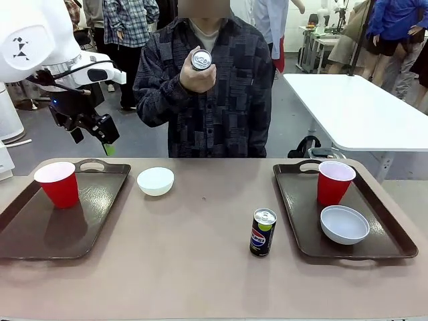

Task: Prepare tableware on both trays.
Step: Pick up a Picnic Bowl from the table and place it on a Handle tray.

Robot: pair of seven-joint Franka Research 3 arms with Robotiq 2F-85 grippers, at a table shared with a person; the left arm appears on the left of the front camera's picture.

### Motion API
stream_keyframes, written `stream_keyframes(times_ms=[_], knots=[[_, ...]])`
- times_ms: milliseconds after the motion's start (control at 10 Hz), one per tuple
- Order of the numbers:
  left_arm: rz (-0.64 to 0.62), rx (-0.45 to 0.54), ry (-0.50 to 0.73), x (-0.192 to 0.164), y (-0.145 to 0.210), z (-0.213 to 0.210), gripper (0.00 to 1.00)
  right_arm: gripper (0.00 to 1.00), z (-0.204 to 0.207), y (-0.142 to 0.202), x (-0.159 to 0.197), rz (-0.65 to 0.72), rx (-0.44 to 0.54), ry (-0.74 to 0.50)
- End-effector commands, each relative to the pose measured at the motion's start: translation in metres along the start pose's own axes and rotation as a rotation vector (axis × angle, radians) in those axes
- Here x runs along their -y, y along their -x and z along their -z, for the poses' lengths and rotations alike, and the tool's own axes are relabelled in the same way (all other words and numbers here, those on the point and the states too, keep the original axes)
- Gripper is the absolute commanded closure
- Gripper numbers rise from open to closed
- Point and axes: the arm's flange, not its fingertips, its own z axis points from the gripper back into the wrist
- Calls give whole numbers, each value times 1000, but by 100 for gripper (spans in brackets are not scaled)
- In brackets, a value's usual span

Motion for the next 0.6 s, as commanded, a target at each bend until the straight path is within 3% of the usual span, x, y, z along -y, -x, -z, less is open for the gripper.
stream_keyframes(times_ms=[0, 500], knots=[[-55, -28, -3, -4, -4, 25, 0, 2, 1, 2, 0, -10, 5, -6], [-77, -31, 34, -9, -8, 81, 0, 2, 1, 2, 0, -10, 5, -6]])
